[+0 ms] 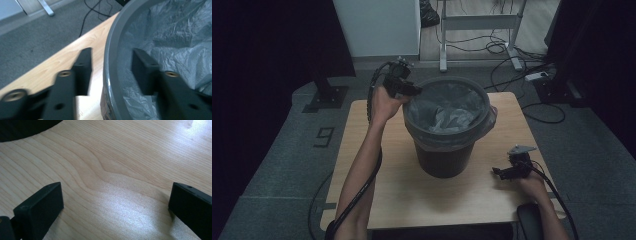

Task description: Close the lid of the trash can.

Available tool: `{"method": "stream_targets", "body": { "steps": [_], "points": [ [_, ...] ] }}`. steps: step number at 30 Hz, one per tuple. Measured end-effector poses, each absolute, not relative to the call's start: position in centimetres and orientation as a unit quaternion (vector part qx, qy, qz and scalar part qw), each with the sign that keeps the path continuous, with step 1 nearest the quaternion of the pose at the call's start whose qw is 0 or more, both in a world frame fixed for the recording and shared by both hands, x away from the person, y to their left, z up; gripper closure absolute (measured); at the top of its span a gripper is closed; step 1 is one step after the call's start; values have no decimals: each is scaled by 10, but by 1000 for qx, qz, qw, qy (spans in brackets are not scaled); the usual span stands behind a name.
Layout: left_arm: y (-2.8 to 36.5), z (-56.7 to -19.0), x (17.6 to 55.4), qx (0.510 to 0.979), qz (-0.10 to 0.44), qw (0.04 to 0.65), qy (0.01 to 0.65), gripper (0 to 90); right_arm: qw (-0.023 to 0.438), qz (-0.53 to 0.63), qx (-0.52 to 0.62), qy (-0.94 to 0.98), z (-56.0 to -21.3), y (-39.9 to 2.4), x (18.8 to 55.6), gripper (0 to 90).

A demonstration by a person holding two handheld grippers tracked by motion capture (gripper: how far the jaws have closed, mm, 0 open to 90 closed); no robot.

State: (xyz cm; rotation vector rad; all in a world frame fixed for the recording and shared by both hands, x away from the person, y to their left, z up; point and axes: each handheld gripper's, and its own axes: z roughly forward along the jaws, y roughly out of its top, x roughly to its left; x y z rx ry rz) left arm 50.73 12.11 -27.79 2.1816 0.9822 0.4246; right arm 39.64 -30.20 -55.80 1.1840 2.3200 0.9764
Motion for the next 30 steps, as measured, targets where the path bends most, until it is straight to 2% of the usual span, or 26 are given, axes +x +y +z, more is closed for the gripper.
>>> {"method": "stream_targets", "body": {
  "steps": [2,7,15,30],
  "points": [
    [124,-274,505,843,169,349,374,387,179,345,419,821,-558,-302,396,0],
    [131,-266,497,837,180,362,368,190,179,345,419,821,-558,-302,396,0],
    [156,-261,485,832,188,363,376,0,178,345,420,820,-558,-302,396,0],
    [202,-269,466,818,193,377,390,0,179,345,419,820,-558,-302,396,0]
  ]
}}
